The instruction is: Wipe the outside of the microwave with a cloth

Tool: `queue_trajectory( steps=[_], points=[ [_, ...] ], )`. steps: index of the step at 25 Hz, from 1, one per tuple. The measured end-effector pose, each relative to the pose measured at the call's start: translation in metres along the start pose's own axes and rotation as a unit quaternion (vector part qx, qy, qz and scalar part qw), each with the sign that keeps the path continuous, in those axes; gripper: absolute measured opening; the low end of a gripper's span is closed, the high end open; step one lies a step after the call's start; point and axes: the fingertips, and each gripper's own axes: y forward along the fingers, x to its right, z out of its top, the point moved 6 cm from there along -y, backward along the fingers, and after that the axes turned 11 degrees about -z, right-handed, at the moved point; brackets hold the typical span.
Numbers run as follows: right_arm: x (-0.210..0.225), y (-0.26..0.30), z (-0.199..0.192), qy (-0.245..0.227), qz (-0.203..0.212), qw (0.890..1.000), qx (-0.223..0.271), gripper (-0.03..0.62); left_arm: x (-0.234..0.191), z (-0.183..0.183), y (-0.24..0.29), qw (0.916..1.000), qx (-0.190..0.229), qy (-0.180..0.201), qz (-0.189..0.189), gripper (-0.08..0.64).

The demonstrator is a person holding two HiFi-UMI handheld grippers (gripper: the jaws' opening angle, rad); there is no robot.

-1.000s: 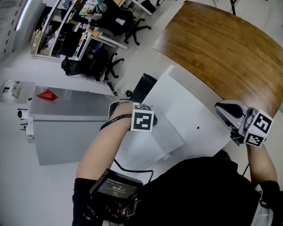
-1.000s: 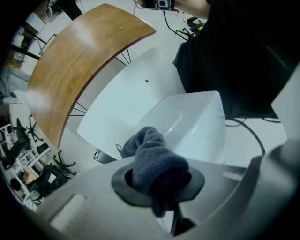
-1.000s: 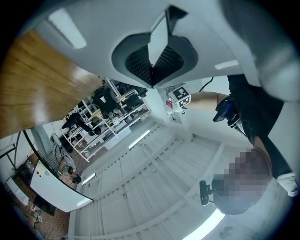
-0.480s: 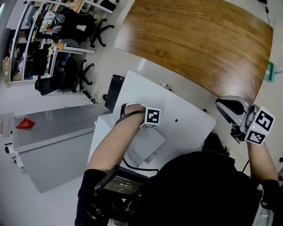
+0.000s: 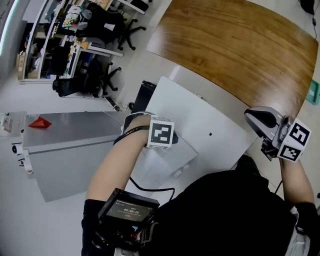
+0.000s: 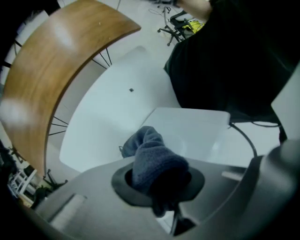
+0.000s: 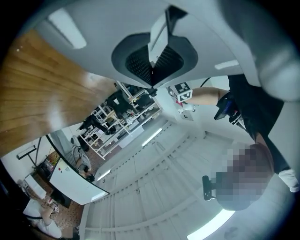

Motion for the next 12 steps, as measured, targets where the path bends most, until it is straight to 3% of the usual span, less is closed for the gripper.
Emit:
queue_trajectory(
  steps=[2,5,8,12],
  points=[
    [-0.017,0.021,0.010,-0.007,0.028,1.000,0.006,0.005,0.033,-0.019,-0.026,0.9998,0.012,0.006,0.017,0.054],
    [-0.036,0.048,0.018,-0.020,0.066,0.998,0.012,0.005,0.053,-0.031,-0.028,0.9998,0.018,0.000,0.010,0.054],
    [-0.041,0.058,0.019,-0.027,0.082,0.996,0.010,0.005,0.048,-0.028,-0.016,0.9998,0.004,-0.015,-0.009,0.055],
    [-0.024,0.052,0.015,-0.022,0.063,0.998,0.008,0.005,0.017,-0.004,0.005,0.9993,-0.001,-0.010,-0.037,0.054]
  ],
)
